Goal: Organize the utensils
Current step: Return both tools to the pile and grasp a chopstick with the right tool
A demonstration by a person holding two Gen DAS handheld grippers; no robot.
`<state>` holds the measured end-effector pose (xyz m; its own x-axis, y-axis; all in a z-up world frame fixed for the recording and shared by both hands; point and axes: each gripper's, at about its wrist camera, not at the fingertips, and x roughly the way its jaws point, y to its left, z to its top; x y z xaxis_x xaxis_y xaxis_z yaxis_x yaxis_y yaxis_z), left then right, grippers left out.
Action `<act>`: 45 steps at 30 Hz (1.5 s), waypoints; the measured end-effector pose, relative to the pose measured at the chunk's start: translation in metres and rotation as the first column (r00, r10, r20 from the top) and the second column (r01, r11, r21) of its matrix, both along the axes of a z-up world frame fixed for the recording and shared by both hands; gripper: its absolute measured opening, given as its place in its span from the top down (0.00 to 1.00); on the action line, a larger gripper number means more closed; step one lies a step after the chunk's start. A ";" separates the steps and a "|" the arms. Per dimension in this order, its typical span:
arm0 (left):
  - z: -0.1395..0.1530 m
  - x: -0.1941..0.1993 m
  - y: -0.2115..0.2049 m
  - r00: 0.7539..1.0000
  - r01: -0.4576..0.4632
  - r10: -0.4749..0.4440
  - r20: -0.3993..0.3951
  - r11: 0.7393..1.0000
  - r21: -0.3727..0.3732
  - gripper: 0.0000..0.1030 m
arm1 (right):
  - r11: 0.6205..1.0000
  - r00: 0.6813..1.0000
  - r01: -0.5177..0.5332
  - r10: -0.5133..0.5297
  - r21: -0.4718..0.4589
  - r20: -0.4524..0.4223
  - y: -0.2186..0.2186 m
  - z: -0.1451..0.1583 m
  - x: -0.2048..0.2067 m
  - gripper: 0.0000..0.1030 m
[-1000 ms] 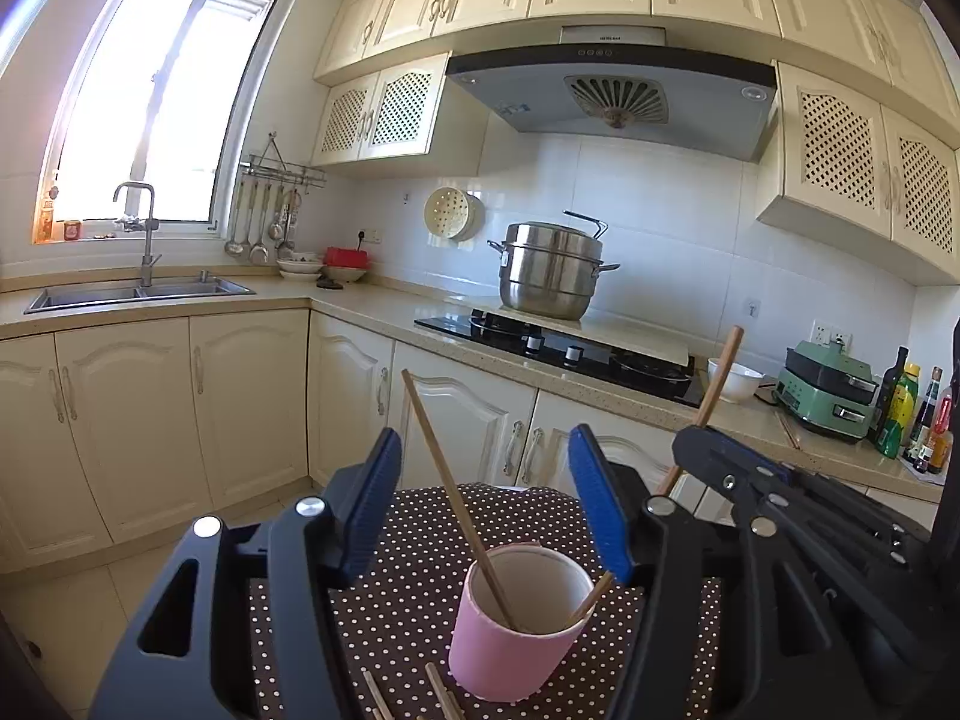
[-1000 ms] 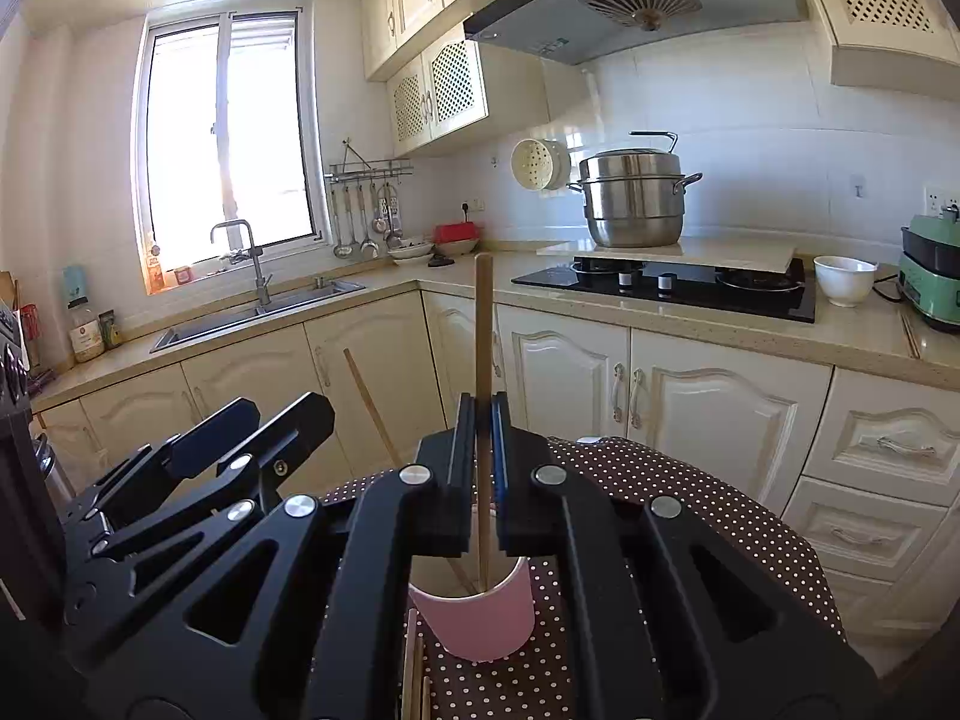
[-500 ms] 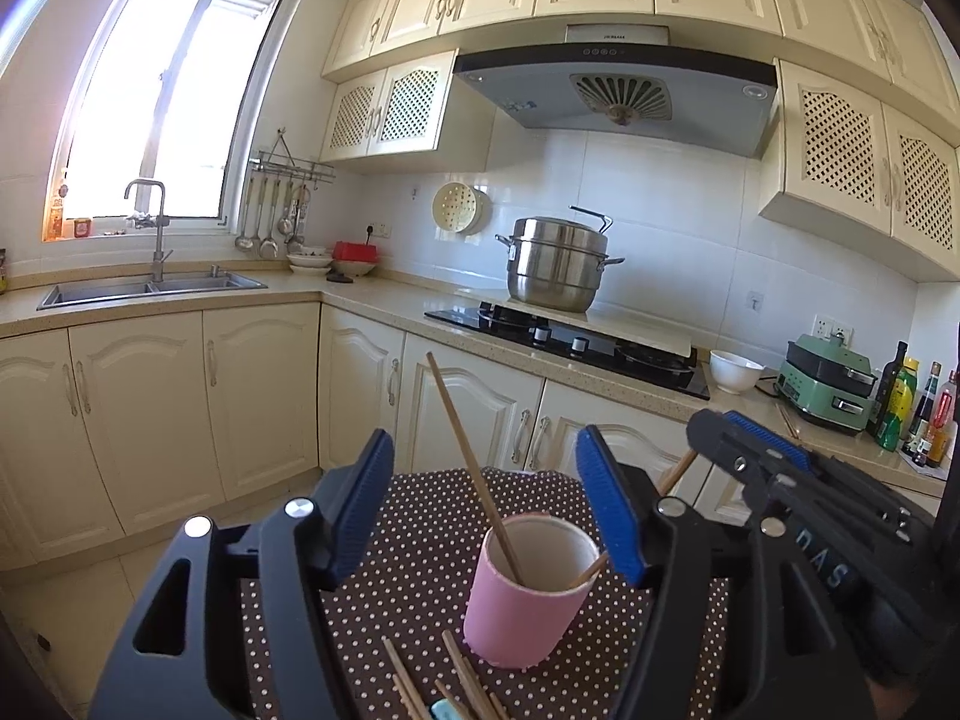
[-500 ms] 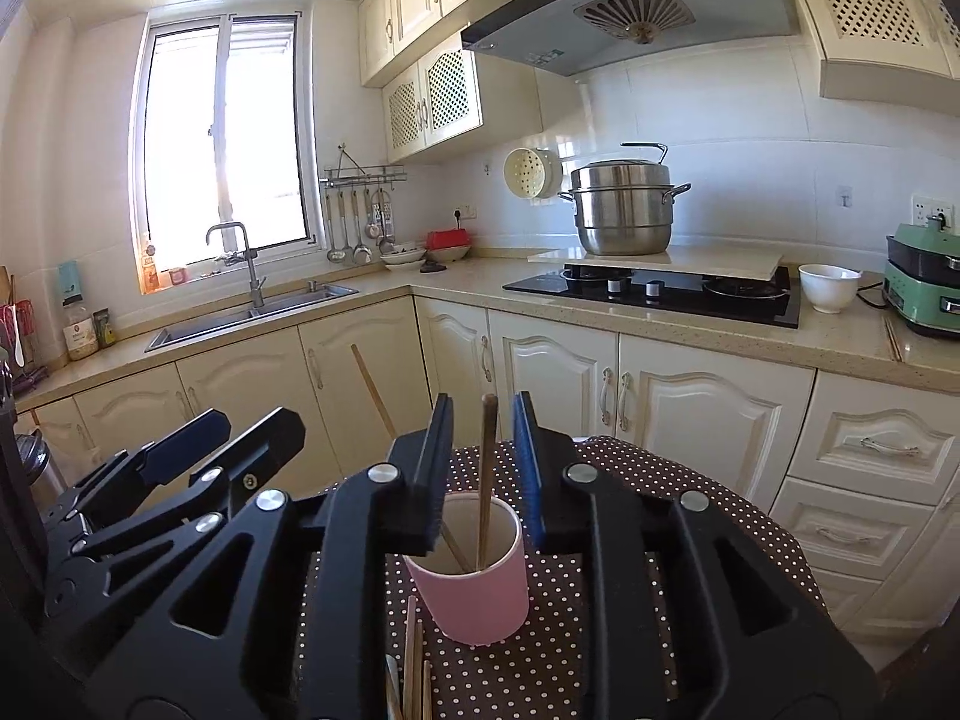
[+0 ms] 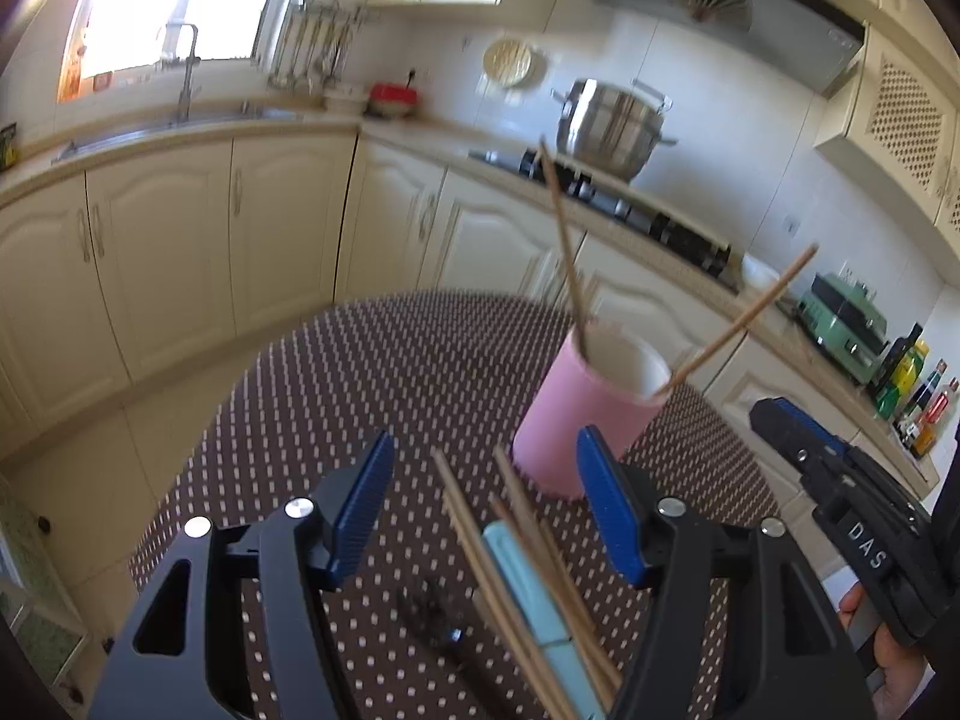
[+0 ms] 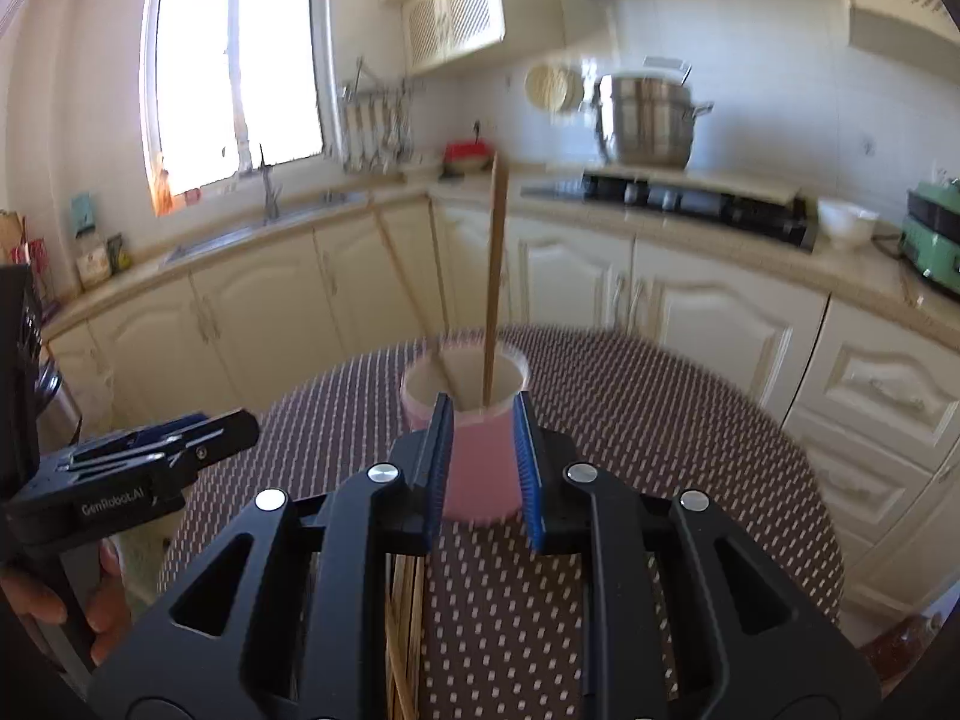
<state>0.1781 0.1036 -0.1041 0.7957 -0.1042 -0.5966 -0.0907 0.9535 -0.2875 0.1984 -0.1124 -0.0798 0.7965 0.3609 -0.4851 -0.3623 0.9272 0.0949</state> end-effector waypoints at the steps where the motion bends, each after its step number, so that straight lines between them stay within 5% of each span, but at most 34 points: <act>1: -0.006 0.000 -0.001 1.000 0.002 -0.002 -0.021 1.000 -0.003 0.39 | 1.000 0.999 -0.021 0.020 -0.015 -0.042 0.003 -0.011 0.001 0.79; 7: -0.043 -0.006 -0.009 0.991 0.032 -0.032 -0.126 0.999 0.000 0.40 | 0.985 0.968 -0.128 0.100 -0.111 -0.231 0.024 -0.065 -0.003 0.79; 17: -0.071 -0.012 -0.011 0.976 0.063 -0.059 -0.208 0.998 0.011 0.49 | 0.962 0.911 -0.245 0.187 -0.117 -0.367 0.037 -0.105 -0.015 0.80; 23: -0.075 -0.009 -0.025 0.969 0.105 -0.102 -0.225 0.994 0.003 0.57 | 0.963 0.907 -0.248 0.192 -0.105 -0.375 0.033 -0.110 -0.018 0.94; 33: -0.086 0.010 -0.042 0.947 0.129 -0.107 -0.303 0.990 0.050 0.83 | 0.980 0.918 -0.183 0.141 -0.080 -0.371 0.005 -0.107 -0.015 0.94; 45: -0.090 0.028 -0.039 0.937 0.088 -0.054 -0.344 0.992 0.085 0.84 | 0.983 0.911 -0.173 0.138 -0.054 -0.390 -0.005 -0.114 -0.010 0.94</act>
